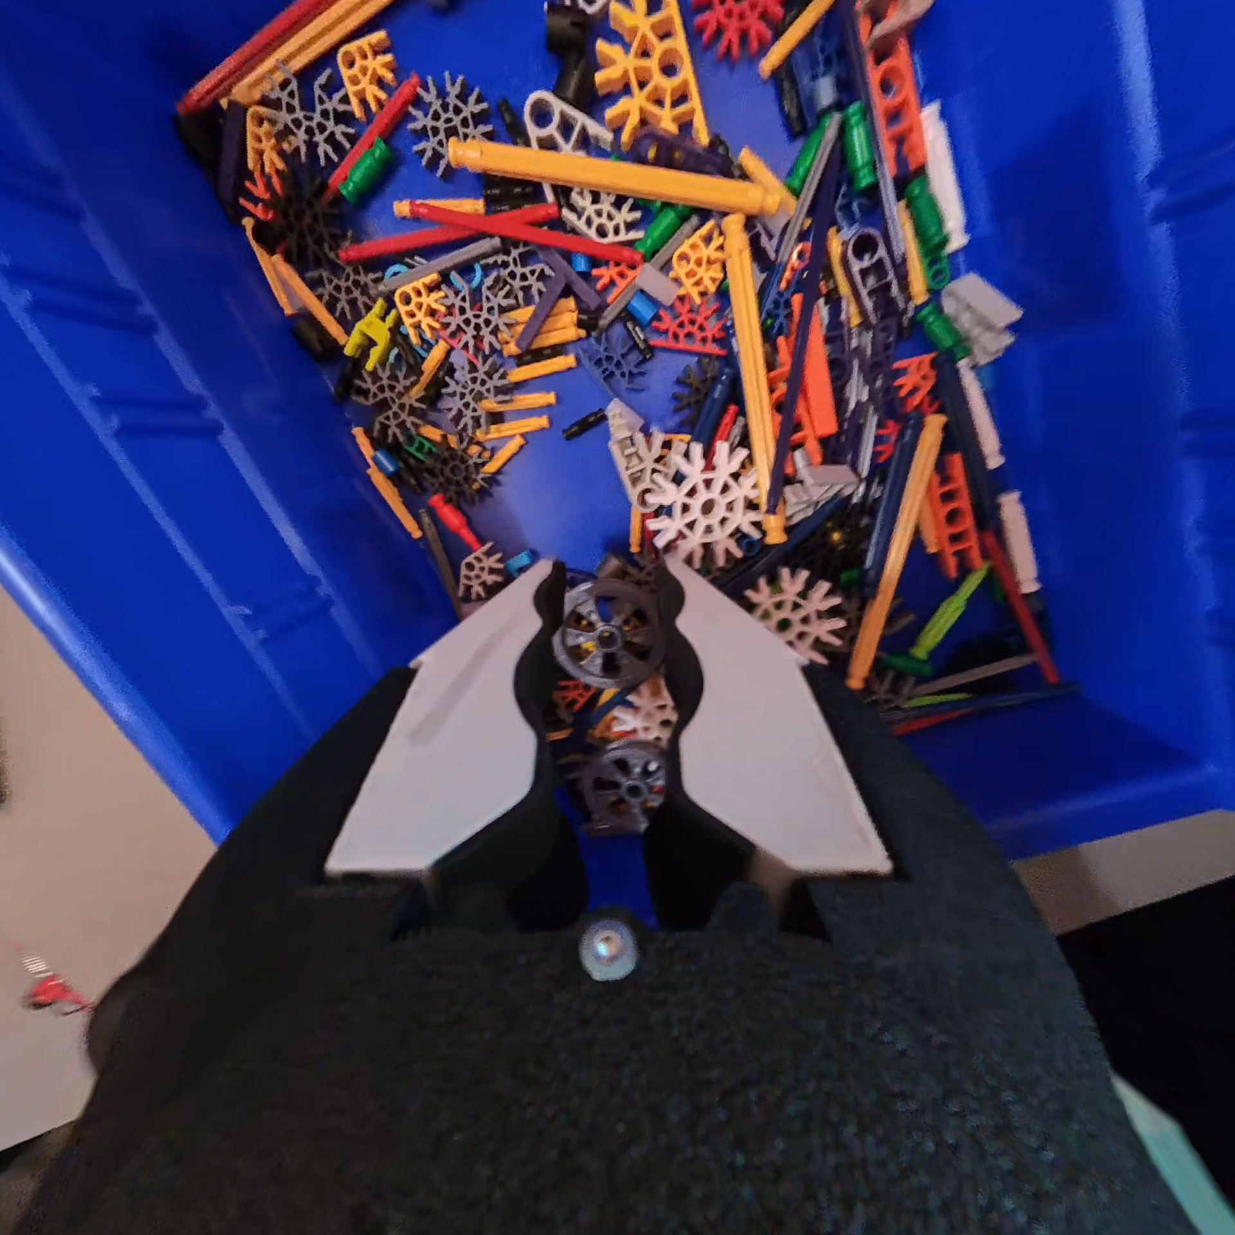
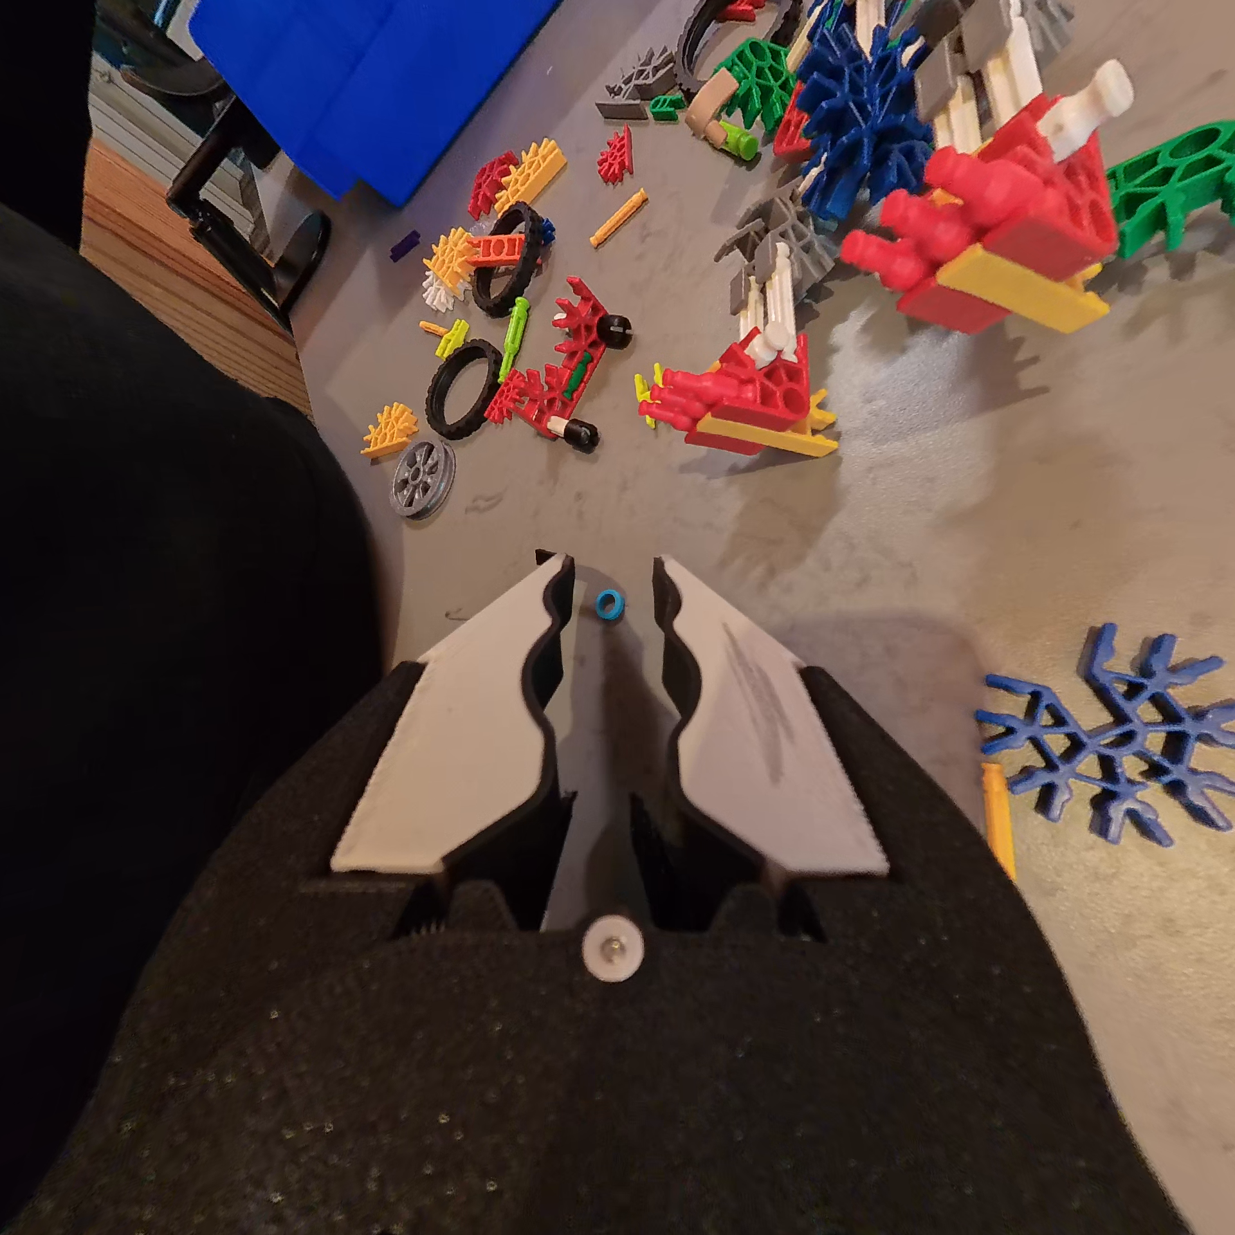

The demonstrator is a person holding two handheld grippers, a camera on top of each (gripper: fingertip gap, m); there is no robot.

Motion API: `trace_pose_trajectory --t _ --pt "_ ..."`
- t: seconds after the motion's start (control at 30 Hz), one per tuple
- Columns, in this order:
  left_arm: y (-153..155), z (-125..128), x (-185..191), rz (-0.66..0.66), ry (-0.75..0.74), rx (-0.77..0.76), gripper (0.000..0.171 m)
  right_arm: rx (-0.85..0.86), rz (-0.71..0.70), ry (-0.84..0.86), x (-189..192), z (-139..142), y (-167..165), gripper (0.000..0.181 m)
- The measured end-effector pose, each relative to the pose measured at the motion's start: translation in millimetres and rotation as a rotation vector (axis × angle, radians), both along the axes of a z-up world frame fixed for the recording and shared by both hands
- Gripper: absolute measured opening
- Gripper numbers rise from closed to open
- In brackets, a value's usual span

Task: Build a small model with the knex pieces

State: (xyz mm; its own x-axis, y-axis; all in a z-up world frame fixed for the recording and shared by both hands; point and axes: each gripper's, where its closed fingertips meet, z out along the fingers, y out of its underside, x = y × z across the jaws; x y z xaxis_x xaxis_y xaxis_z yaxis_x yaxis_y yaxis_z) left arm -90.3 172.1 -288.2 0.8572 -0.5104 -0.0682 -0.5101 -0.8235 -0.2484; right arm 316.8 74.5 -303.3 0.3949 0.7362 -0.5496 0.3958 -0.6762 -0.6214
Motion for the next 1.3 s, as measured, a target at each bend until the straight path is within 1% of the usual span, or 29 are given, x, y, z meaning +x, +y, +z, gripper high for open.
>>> trace_pose_trajectory --t 0.1,0.23,0.27,0.33,0.4,0.57,0.83,0.97,1.1,1.17,1.3 --pt "3.1 -7.4 -8.0 -0.068 0.072 -0.030 0.016 0.004 0.004 0.001 -0.2 0.3 -0.8 0.023" --pt "-0.3 -17.0 -4.3 -0.125 0.092 -0.088 0.011 0.011 0.003 0.004 -0.2 1.0 -0.9 0.023" --pt "-1.6 -17.7 -2.8 -0.126 0.089 -0.099 0.011 0.013 0.004 0.004 -0.3 1.1 -1.1 0.023" --pt "-5.9 -21.2 -9.3 -0.114 0.129 -0.132 0.011 0.015 0.004 0.006 -0.2 1.4 -1.3 0.023" --pt "-9.1 -21.2 -7.3 -0.107 0.107 -0.148 0.009 0.017 0.005 0.008 -0.3 1.8 -1.4 0.023" --pt "-16.2 -24.1 -7.7 -0.123 0.114 -0.181 0.009 0.019 0.008 0.014 -0.4 2.7 -1.9 0.023" --pt "-13.0 -22.7 -4.1 -0.099 0.083 -0.120 0.007 0.026 0.014 0.020 -0.6 3.9 -2.3 0.023" --pt "-9.1 -3.8 5.1 -0.084 0.039 -0.044 0.007 0.039 0.020 0.022 -0.8 5.0 -3.1 0.024" --pt "-11.1 29.8 17.4 -0.080 0.008 0.064 0.007 0.080 0.029 0.023 -1.5 7.9 -4.8 0.024" --pt "-15.7 49.7 32.0 -0.110 -0.018 0.122 0.007 0.106 0.042 0.023 -2.6 9.7 -6.5 0.024" --pt "-36.1 84.0 83.2 -0.219 -0.138 0.199 0.007 0.173 0.080 0.037 -12.7 16.1 -12.1 0.028"
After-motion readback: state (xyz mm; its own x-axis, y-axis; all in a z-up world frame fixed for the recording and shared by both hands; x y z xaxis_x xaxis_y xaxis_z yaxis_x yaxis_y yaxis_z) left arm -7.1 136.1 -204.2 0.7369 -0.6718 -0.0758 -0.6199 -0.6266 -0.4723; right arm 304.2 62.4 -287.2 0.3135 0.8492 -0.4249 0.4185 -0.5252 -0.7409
